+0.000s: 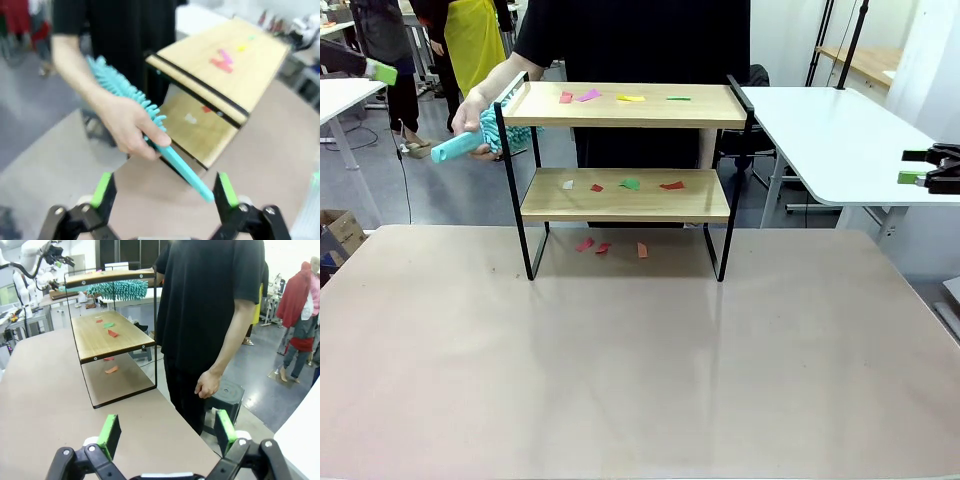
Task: Clean the shelf.
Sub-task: Pick up the Duster handed by the human.
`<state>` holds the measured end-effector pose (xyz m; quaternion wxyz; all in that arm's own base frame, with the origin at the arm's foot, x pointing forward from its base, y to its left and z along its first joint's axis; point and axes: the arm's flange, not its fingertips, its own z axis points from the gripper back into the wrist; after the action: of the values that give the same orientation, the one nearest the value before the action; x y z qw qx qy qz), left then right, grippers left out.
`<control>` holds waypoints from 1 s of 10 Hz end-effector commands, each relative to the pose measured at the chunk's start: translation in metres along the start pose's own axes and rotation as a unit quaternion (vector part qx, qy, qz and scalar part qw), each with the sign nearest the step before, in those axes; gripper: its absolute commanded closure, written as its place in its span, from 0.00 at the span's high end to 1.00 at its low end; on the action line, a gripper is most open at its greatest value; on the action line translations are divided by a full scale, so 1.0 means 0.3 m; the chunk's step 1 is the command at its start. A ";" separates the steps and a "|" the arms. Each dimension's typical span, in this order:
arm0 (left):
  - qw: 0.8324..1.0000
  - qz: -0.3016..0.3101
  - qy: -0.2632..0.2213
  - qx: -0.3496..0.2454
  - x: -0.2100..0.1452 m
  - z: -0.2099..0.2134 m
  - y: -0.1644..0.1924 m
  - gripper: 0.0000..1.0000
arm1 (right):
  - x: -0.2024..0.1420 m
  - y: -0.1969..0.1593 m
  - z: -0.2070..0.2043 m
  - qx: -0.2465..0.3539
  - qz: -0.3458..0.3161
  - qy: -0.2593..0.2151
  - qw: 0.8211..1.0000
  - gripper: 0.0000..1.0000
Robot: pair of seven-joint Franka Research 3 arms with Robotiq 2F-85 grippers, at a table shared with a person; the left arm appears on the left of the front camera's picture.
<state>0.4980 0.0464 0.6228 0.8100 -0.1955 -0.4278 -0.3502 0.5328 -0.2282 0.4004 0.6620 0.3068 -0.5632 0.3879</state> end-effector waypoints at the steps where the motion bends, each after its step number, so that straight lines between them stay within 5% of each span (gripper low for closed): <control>1: 0.995 0.053 0.072 0.044 0.022 -0.040 -0.130 1.00 | 0.009 0.000 -0.007 0.000 0.002 -0.002 1.000 1.00; 5: 0.980 0.085 0.117 0.136 0.059 -0.030 -0.288 1.00 | 0.009 0.000 -0.007 0.000 0.002 -0.002 1.000 1.00; 10: 0.985 0.073 0.111 0.113 0.066 -0.043 -0.280 1.00 | 0.009 0.000 -0.007 0.000 0.002 -0.002 1.000 1.00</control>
<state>0.4522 -0.0283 0.6327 0.8895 -0.1044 -0.3580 -0.2639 0.5329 -0.2279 0.4002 0.6619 0.3072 -0.5631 0.3879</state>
